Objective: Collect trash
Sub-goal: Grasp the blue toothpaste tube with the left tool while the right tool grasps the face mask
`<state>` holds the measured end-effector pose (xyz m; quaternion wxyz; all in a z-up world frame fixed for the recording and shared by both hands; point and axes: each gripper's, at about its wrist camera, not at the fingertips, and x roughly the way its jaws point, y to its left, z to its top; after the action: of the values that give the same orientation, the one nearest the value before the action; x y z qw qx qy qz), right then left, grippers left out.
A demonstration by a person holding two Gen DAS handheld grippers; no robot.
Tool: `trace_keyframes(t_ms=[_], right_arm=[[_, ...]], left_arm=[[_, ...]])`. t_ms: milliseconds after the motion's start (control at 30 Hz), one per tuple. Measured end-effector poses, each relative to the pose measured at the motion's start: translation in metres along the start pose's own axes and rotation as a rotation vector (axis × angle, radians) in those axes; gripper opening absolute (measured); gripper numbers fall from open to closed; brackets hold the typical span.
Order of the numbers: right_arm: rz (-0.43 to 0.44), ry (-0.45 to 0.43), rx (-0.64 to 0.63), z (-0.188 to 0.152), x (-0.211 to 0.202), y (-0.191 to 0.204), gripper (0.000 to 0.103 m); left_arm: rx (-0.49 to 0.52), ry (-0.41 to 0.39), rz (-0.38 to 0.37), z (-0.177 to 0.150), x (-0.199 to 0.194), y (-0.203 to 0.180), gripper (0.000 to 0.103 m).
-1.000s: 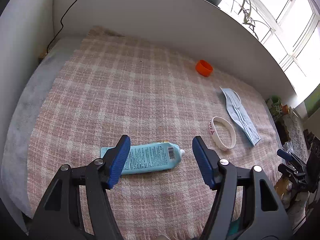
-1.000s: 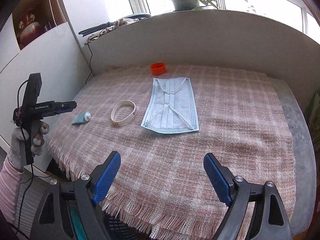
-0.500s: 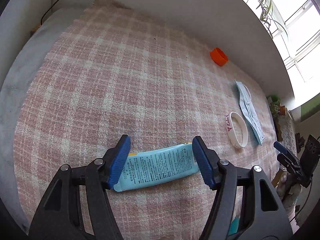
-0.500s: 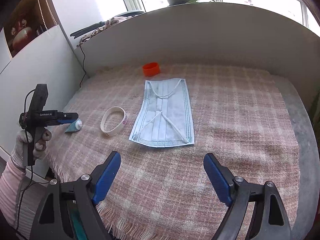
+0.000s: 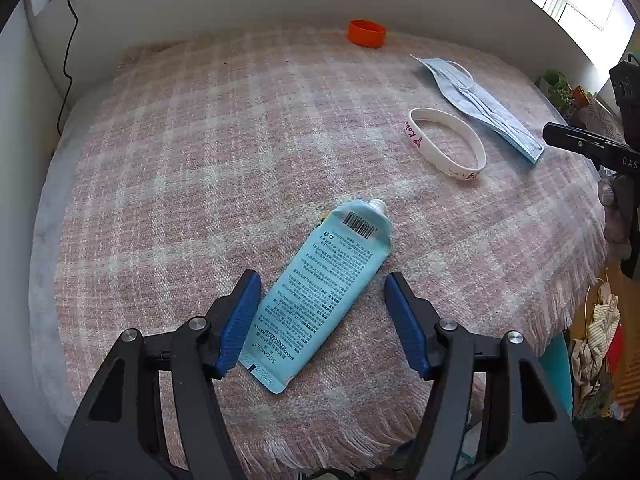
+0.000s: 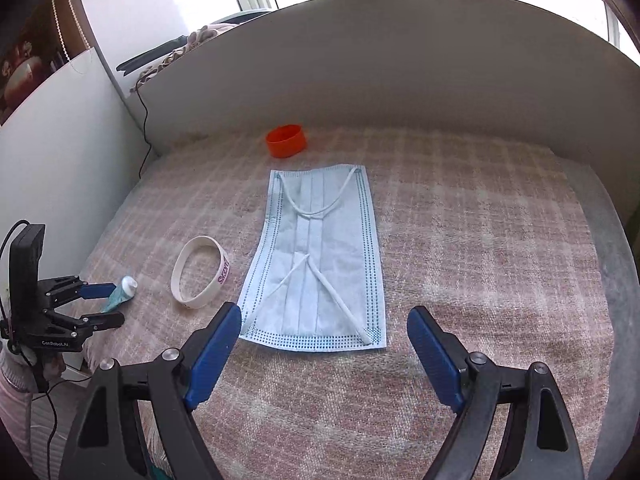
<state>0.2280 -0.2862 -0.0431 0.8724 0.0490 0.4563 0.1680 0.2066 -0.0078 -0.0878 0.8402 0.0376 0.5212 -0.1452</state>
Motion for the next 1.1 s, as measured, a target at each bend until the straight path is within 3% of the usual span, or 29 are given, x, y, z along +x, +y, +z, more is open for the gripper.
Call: trace_keyframes(t_ms=[200,500,600,700,733,800,833,933,1100], right_arm=[[-0.006,0.037,0.012,0.015,0.021,-0.001,0.092],[-0.054,0.071,-0.016,0.030,0.059,0.009,0.096],[-0.126,0.067,-0.081,0.030,0.064,0.022,0.081],[-0.151,0.057,-0.129,0.030,0.064,0.029,0.054],[-0.151,0.053,-0.130,0.030,0.062,0.028,0.037],[-0.140,0.054,-0.131,0.030,0.061,0.028,0.024],[-0.136,0.053,-0.135,0.030,0.060,0.028,0.012],[-0.131,0.032,-0.133,0.028,0.055,0.028,0.005],[-0.087,-0.023,-0.096,0.019,0.033,0.029,0.003]], left_arm=[[-0.102,-0.043,-0.066,0.014,0.006,0.010,0.041],[-0.211,-0.105,-0.113,0.006,-0.004,0.053,0.019],[-0.246,-0.117,-0.133,0.001,-0.007,0.066,0.015],[-0.262,-0.128,-0.141,-0.003,-0.011,0.077,0.013],[-0.265,-0.131,-0.141,-0.005,-0.013,0.079,0.013],[-0.274,-0.138,-0.140,-0.011,-0.018,0.086,0.012],[-0.278,-0.142,-0.139,-0.012,-0.019,0.088,0.011],[-0.293,-0.159,-0.136,-0.019,-0.023,0.090,0.005],[-0.315,-0.186,-0.132,-0.037,-0.031,0.091,0.005]])
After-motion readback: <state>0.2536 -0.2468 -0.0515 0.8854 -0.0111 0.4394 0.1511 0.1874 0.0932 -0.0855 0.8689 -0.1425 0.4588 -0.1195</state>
